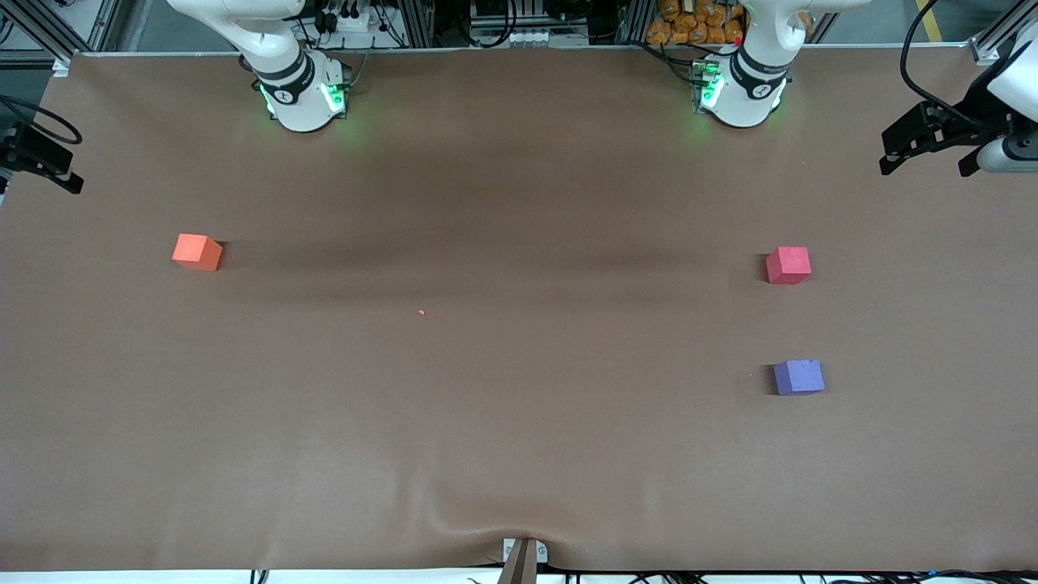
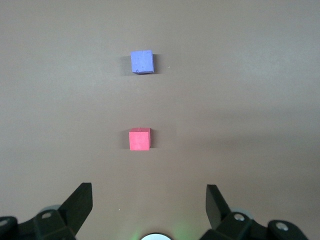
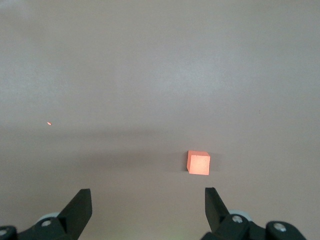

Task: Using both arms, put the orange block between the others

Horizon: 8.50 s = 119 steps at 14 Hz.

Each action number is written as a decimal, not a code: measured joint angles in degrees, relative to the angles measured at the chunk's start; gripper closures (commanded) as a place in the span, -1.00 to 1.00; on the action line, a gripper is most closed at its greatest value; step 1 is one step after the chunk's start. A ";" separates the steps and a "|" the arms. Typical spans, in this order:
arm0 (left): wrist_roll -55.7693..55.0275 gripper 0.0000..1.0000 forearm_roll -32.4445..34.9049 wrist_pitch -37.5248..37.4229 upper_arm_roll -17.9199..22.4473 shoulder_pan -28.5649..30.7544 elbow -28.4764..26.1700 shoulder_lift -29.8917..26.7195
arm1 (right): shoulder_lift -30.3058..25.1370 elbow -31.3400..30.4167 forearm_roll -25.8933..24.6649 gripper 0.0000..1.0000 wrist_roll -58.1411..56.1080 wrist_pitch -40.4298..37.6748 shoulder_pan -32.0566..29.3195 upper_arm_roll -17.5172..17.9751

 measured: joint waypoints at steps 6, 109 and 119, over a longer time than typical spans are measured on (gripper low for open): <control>0.00 -1.00 0.00 -0.02 0.16 0.15 0.28 0.20 | 0.38 -0.17 -0.01 -1.00 0.02 -2.73 -0.15 -0.14; -0.56 -1.00 -0.02 4.02 -4.28 0.29 -1.79 1.68 | 52.39 12.17 13.31 0.39 39.83 39.79 40.36 11.39; -9.55 -1.00 -0.07 8.54 -14.89 -1.10 -2.09 9.51 | 53.52 14.98 13.31 -1.00 40.74 38.95 40.66 10.63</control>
